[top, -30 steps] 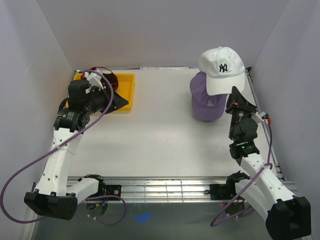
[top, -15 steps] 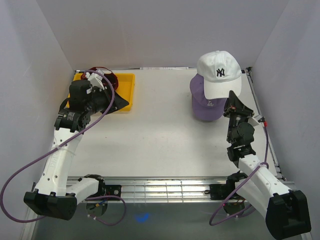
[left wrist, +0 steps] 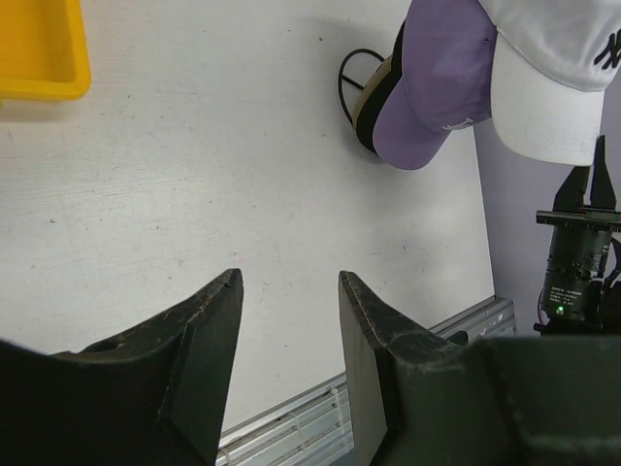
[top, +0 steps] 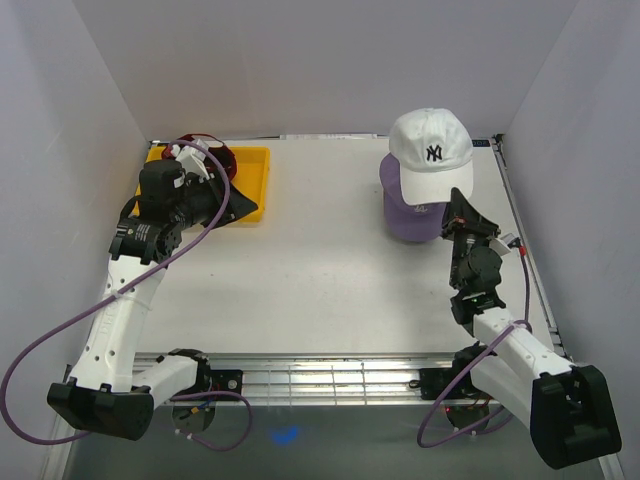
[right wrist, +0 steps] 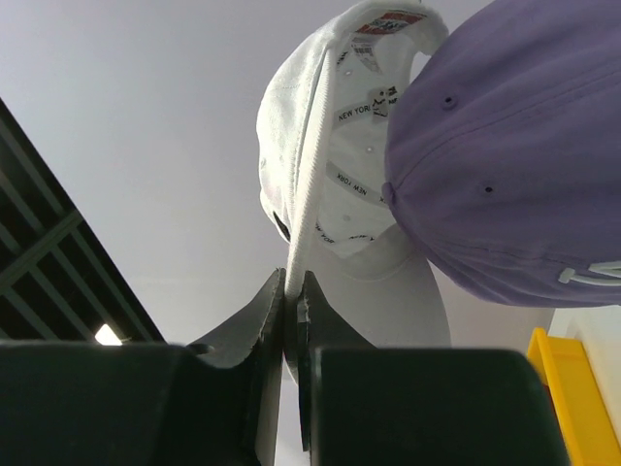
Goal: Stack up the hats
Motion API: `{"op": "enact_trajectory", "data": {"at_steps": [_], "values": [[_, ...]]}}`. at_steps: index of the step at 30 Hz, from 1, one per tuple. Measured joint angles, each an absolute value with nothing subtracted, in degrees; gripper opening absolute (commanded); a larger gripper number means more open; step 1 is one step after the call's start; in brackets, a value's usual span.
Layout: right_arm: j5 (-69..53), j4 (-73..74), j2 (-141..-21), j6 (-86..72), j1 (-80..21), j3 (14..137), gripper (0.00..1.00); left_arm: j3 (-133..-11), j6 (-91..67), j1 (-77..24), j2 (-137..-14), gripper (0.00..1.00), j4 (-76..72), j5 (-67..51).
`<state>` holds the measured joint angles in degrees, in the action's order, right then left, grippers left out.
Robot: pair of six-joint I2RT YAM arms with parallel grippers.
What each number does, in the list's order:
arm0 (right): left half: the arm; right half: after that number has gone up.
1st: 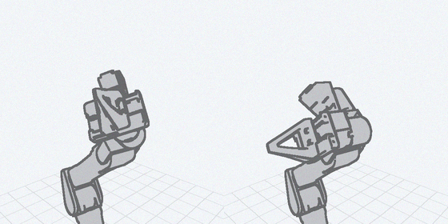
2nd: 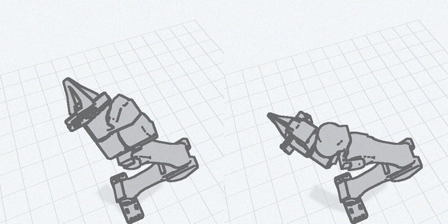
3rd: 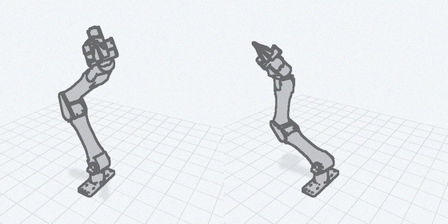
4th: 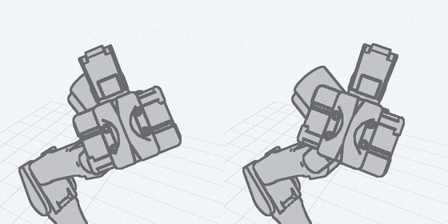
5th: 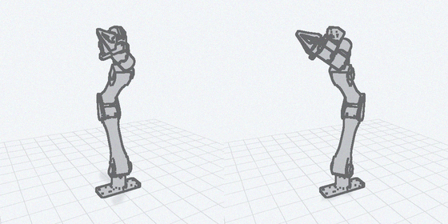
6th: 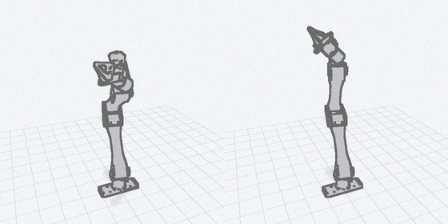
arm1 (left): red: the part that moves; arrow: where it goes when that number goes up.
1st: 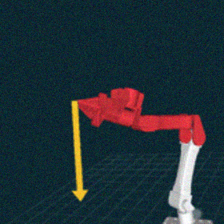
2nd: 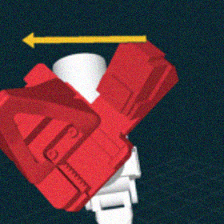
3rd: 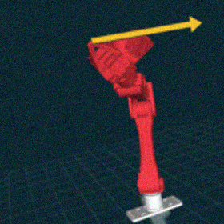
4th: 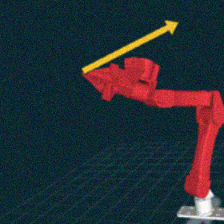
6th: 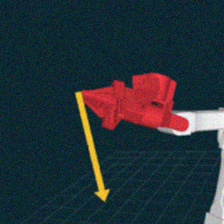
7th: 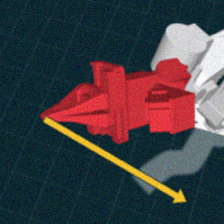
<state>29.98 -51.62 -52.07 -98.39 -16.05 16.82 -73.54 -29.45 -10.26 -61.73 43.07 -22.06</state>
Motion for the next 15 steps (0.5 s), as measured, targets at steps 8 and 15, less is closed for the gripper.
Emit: {"op": "enact_trajectory", "data": {"at_steps": [8, 15], "values": [[29.6, -53.9, -53.8, -100.4, -17.0, 14.0, 0.08, -73.5, -29.3, -10.3, -61.8, 0.54, 43.1, -21.7], [30.1, -55.5, -53.7, -103.0, -17.0, 10.7, 0.08, -73.2, -29.0, -10.3, -61.8, 0.54, 43.0, -21.4]]}}
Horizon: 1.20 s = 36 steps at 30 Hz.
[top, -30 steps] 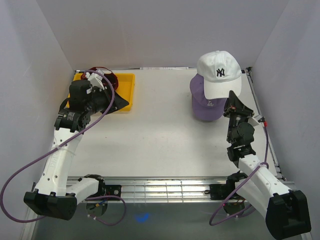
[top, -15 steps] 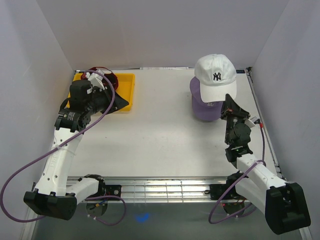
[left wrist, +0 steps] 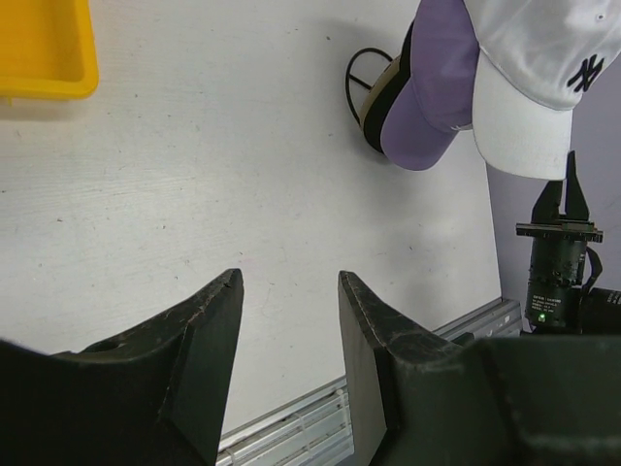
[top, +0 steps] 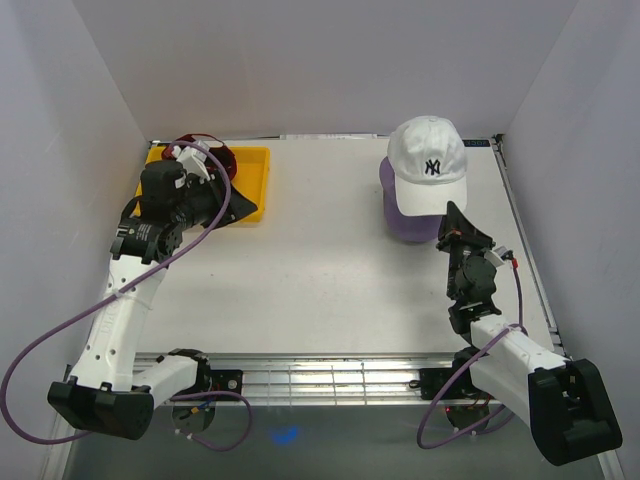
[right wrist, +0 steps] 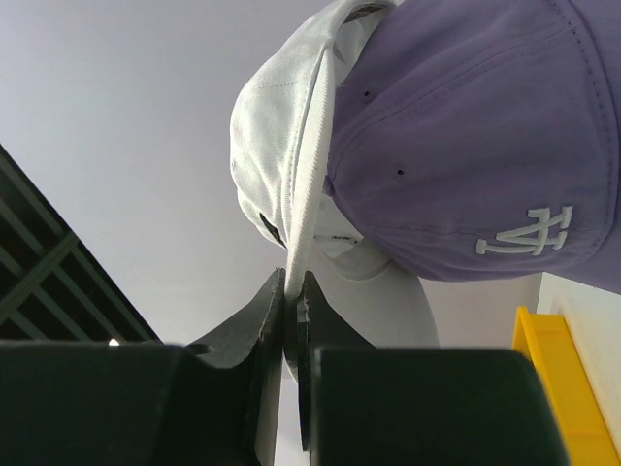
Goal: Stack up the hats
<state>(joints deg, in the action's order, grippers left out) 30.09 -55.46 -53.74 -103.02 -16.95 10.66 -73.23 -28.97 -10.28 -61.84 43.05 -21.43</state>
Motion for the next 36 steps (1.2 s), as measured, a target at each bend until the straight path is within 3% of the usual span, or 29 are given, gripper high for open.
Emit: {"op": "enact_trajectory", "data": {"at_steps": [13, 36], "values": [[27.2, -56.6, -59.0, -104.2, -17.0, 10.5, 0.08, -71.8, -28.5, -10.3, -62.1, 0.54, 43.2, -20.4], [26.1, -52.5, -57.9, -107.2, -16.0, 9.5, 0.08, -70.6, -28.0, -10.4, -62.2, 0.54, 43.3, -19.5]]}}
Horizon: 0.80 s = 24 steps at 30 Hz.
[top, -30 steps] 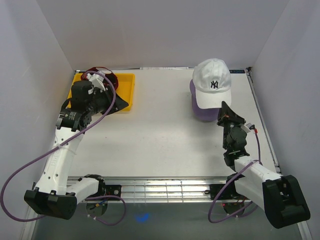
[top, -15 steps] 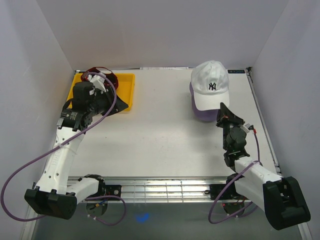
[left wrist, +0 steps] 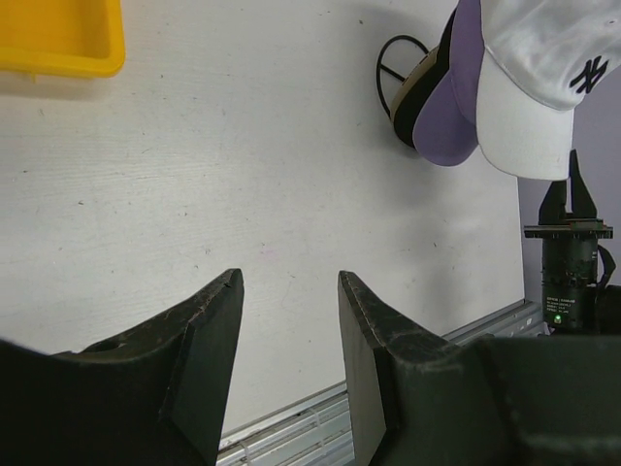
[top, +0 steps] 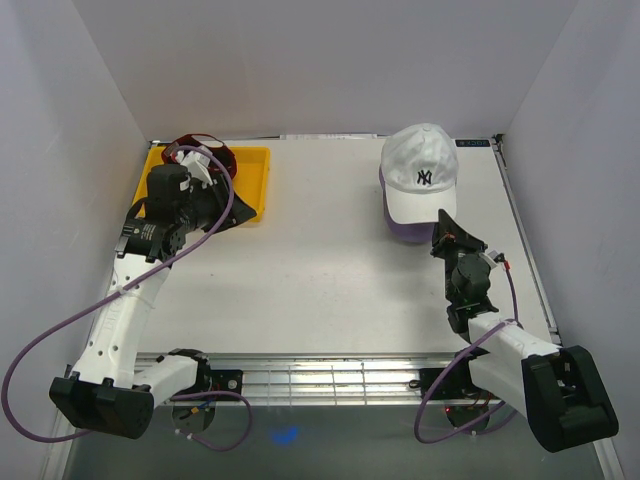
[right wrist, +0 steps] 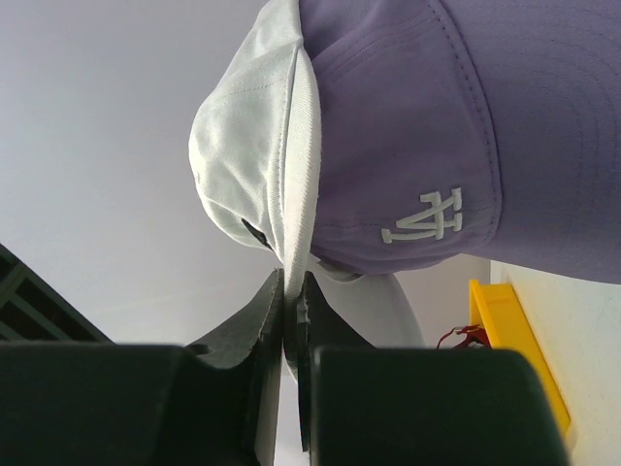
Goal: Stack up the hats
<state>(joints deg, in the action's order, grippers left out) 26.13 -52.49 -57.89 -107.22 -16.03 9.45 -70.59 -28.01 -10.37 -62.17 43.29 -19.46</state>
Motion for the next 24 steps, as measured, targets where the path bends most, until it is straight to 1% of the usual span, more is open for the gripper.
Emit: {"op": "enact_trajectory", "data": {"at_steps": [12, 24], "values": [[23.6, -49.0, -57.5, -107.1, -13.4, 9.5, 0.08, -69.8, -27.8, -10.4, -62.2, 0.54, 43.3, -18.8], [22.1, -47.7, -59.0, -103.1, -12.3, 10.5, 0.08, -69.4, -27.4, -10.4, -62.2, 0.54, 43.0, -18.5]]}}
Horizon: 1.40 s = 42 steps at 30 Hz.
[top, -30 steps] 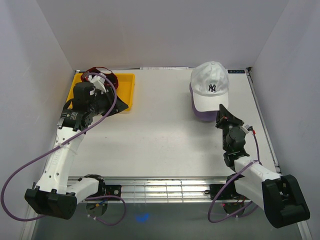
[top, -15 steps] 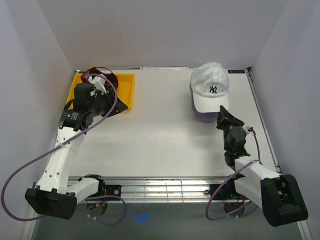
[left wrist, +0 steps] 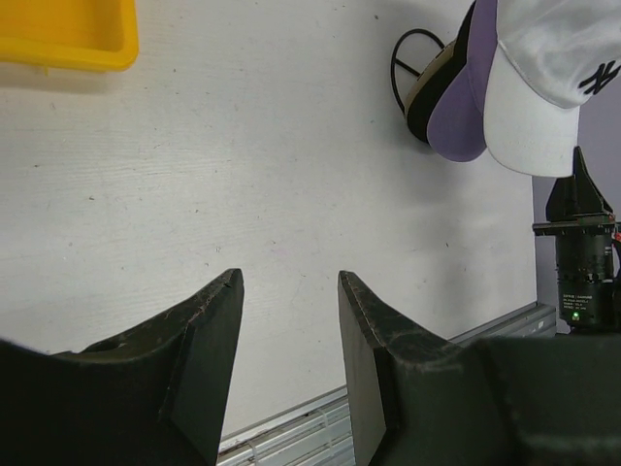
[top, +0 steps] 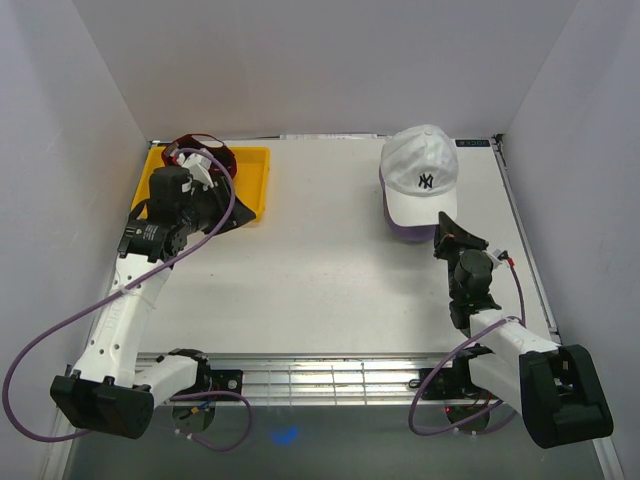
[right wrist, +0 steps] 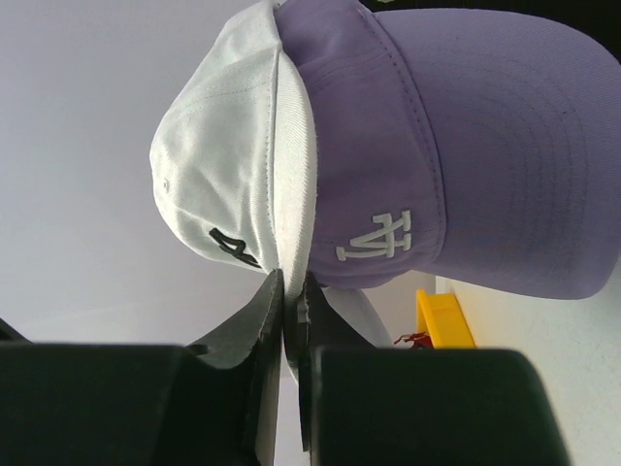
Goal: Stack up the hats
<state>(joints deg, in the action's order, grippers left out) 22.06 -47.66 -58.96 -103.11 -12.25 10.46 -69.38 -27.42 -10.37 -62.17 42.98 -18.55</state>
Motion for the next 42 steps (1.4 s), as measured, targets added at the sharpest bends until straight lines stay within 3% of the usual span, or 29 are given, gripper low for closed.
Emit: {"op": "enact_trajectory", "data": {"at_steps": [29, 30, 31, 34, 42], "values": [[16.8, -39.9, -61.9, -98.2, -8.5, 14.6, 0.09, -68.0, -27.4, -10.4, -62.6, 0.55, 41.9, -18.2], [16.5, -39.5, -61.8, -98.0, -8.3, 14.7, 0.12, -68.0, -27.4, -10.4, -62.6, 0.55, 41.9, -18.2], [16.3, -39.1, -61.8, -97.8, -8.2, 14.8, 0.21, -68.0, -27.5, -10.4, -62.6, 0.55, 41.8, -18.2], [15.6, -36.8, -61.8, -96.6, -7.8, 15.0, 0.3, -67.9, -27.5, -10.4, -62.6, 0.55, 41.5, -18.2], [13.8, -29.4, -63.5, -92.2, -7.6, 14.1, 0.46, -67.9, -27.7, -10.4, -63.0, 0.55, 41.1, -18.3]]}}
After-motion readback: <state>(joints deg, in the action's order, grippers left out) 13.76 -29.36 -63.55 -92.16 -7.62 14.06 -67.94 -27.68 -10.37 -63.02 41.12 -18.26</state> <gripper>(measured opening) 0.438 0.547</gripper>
